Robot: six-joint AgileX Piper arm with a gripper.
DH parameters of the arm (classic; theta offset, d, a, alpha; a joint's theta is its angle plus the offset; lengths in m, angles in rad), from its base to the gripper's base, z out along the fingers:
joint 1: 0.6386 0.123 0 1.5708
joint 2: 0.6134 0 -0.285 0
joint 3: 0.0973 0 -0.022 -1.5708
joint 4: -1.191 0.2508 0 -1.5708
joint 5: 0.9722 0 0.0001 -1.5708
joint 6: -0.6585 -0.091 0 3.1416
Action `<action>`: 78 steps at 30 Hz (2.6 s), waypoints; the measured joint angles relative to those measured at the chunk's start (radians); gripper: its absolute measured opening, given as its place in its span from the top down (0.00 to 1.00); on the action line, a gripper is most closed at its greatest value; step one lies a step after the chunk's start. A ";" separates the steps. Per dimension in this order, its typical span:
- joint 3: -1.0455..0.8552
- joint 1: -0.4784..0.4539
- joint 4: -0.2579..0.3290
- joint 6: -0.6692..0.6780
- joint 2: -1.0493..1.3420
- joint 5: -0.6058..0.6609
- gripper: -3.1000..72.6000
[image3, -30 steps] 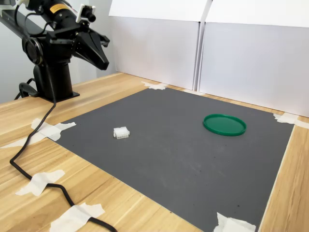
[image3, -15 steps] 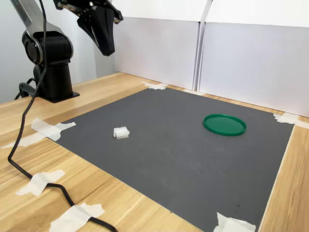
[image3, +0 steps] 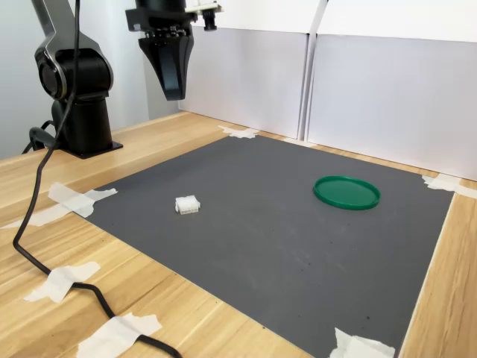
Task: Grasp a white terminal and put it on the green lid.
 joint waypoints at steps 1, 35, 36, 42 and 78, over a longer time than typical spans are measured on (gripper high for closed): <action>0.001 -0.015 0.013 0.030 -0.012 0.000 0.98; 0.147 -0.220 0.101 0.481 -0.145 0.114 0.02; 0.148 -0.220 0.092 0.477 -0.146 0.113 0.01; 0.148 -0.230 0.066 0.455 -0.207 0.105 0.01; -0.023 -0.141 0.026 0.477 -0.315 -0.238 0.06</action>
